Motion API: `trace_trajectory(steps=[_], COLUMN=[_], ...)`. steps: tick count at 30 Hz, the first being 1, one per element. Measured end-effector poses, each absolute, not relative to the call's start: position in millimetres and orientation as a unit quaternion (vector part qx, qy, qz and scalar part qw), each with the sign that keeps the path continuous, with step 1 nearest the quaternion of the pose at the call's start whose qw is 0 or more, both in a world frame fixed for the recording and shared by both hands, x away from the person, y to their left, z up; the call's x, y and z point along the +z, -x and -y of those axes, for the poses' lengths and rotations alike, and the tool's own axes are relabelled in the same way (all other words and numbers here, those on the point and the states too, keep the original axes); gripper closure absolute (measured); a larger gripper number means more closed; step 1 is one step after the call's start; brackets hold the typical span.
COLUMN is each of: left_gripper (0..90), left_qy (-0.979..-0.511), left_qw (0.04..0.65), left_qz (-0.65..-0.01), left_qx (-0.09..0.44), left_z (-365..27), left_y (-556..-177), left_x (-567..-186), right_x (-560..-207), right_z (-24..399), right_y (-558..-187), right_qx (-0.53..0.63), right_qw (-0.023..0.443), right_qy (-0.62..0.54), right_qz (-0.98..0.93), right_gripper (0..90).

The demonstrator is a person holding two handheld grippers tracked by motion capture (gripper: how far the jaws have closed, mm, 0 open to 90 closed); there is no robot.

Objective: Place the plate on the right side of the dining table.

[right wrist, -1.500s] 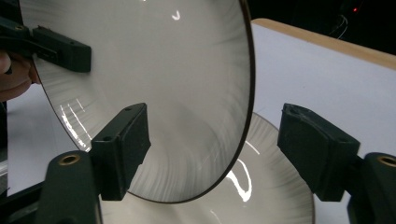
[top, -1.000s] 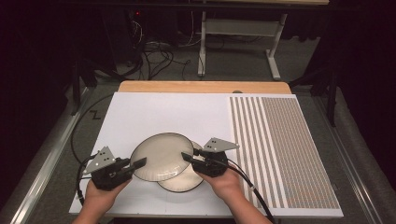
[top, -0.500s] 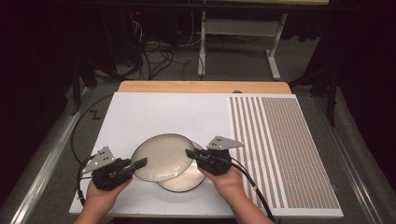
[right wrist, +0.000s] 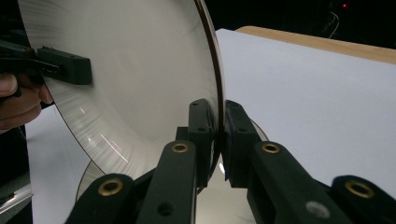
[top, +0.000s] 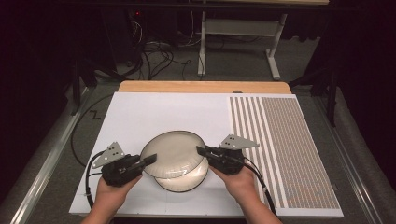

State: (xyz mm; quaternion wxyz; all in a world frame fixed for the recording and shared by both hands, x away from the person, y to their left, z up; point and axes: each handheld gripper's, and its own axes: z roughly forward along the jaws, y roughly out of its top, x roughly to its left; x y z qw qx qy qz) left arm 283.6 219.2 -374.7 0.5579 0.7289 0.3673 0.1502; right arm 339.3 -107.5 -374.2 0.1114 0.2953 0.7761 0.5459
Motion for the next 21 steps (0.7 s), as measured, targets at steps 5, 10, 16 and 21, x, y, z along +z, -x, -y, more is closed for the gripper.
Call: trace_trajectory(steps=[5, 10, 16, 21], left_gripper=[78.3, 78.1, 77.8, 77.7], left_qy=[-0.734, -0.735, -0.743, -0.749], left_qw=[0.555, 0.558, 0.554, 0.552], left_qz=[-0.361, -0.358, -0.353, -0.346], left_qx=[0.153, 0.145, 0.130, 0.119], left_z=[-200.2, -183.3, -160.6, -140.4], left_y=[-289.6, -296.8, -306.9, -316.7], left_x=[-369.6, -366.7, -366.2, -366.9], right_x=[-369.1, -365.4, -365.1, -365.3], right_z=[126.0, 142.9, 166.1, 186.4], right_y=[-340.7, -340.8, -338.9, -338.5], right_qx=[0.546, 0.547, 0.541, 0.537], right_qw=[0.121, 0.131, 0.139, 0.148], right_qy=[-0.300, -0.310, -0.322, -0.336], right_qz=[-0.773, -0.767, -0.765, -0.759], right_gripper=[85.8, 85.8, 85.9, 85.9])
